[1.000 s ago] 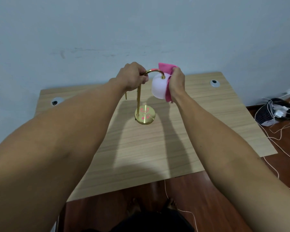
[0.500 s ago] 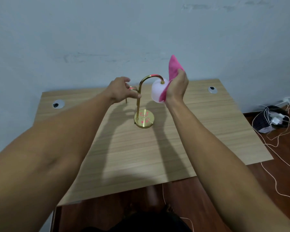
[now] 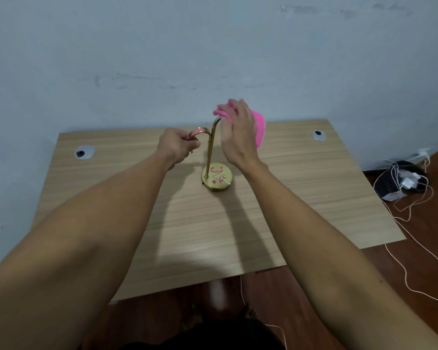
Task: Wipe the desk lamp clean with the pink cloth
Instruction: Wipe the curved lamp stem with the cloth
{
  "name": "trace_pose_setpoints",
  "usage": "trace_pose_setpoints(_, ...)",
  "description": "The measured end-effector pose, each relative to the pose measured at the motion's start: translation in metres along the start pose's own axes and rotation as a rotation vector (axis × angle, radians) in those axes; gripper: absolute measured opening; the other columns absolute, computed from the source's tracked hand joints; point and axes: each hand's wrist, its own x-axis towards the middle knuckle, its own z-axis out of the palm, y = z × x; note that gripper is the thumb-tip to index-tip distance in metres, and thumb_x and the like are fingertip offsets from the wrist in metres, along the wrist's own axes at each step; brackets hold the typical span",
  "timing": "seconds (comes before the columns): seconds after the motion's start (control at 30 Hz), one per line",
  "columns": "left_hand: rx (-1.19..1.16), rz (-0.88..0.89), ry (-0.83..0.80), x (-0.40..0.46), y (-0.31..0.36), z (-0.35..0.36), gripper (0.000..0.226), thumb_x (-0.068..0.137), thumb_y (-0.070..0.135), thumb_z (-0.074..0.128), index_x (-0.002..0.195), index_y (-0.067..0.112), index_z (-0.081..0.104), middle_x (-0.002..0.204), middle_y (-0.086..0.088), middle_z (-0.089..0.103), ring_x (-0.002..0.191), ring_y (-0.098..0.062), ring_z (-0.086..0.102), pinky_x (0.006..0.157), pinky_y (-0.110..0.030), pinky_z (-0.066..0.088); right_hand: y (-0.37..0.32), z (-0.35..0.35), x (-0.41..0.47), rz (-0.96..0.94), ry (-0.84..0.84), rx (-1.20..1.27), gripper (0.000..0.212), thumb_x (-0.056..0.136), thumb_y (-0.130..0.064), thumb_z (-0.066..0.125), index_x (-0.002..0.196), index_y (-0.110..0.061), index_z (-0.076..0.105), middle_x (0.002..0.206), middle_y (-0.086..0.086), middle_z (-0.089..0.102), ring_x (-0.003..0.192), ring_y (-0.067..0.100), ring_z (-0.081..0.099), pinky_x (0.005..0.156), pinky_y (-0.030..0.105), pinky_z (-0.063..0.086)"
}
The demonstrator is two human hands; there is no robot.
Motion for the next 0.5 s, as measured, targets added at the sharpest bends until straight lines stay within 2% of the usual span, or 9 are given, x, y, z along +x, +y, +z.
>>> trace_pose_setpoints(0.07,0.006,0.009,0.009,0.002,-0.003,-0.001,0.012,0.081,0.014,0.083,0.081,0.004,0.076,0.067,-0.009,0.059,0.065,-0.021,0.05,0.067,-0.035,0.046,0.0,-0.003,0.005,0.122,0.092,0.171,0.056,0.093,-0.039,0.028,0.119,-0.018,0.073,0.137,0.0,0.059,0.139,0.016,0.044,0.121,0.043,0.029)
trace_pose_setpoints(0.13,0.017,0.015,0.018,0.002,-0.004,0.0,0.015,0.081,0.014,0.084,0.08,0.002,0.075,0.068,-0.009,0.06,0.065,-0.021,0.05,0.067,-0.035,0.047,-0.002,-0.003,0.006,0.127,0.069,0.119,0.057,0.093,-0.04,0.027,0.123,-0.018,0.07,0.141,0.002,0.057,0.141,0.018,0.042,0.121,0.045,0.03)
trace_pose_setpoints(0.27,0.012,0.013,0.016,0.003,-0.005,0.001,0.019,0.083,0.015,0.083,0.083,-0.002,0.075,0.067,-0.009,0.06,0.065,-0.021,0.05,0.066,-0.036,0.047,0.01,0.002,-0.009,-0.232,-0.048,-0.249,0.052,0.098,-0.026,0.036,0.146,-0.015,0.054,0.164,0.012,0.035,0.156,0.037,0.018,0.126,0.054,0.017)
trace_pose_setpoints(0.37,0.024,0.019,0.019,0.005,-0.007,0.0,0.024,0.083,0.017,0.084,0.086,-0.005,0.074,0.068,-0.008,0.059,0.065,-0.02,0.049,0.067,-0.036,0.047,0.026,-0.003,-0.012,-0.392,-0.075,-0.306,0.057,0.099,-0.02,0.037,0.155,-0.011,0.043,0.169,0.015,0.025,0.159,0.04,0.01,0.127,0.057,0.012)
trace_pose_setpoints(0.43,0.056,0.035,0.028,0.007,-0.007,0.001,0.022,0.083,0.019,0.084,0.084,-0.001,0.076,0.067,-0.006,0.061,0.066,-0.02,0.051,0.071,-0.035,0.049,0.03,-0.007,-0.012,-0.304,-0.048,-0.198,0.06,0.099,-0.017,0.036,0.159,-0.01,0.037,0.17,0.015,0.023,0.159,0.035,0.011,0.131,0.046,0.008)
trace_pose_setpoints(0.5,0.078,0.044,0.035,0.007,-0.007,0.001,0.018,0.083,0.02,0.083,0.083,0.002,0.078,0.068,-0.005,0.063,0.067,-0.019,0.054,0.075,-0.035,0.052,0.024,-0.006,-0.012,-0.084,0.026,-0.062,0.06,0.101,-0.017,0.036,0.16,-0.011,0.033,0.17,0.012,0.024,0.159,0.027,0.015,0.13,0.033,0.007)
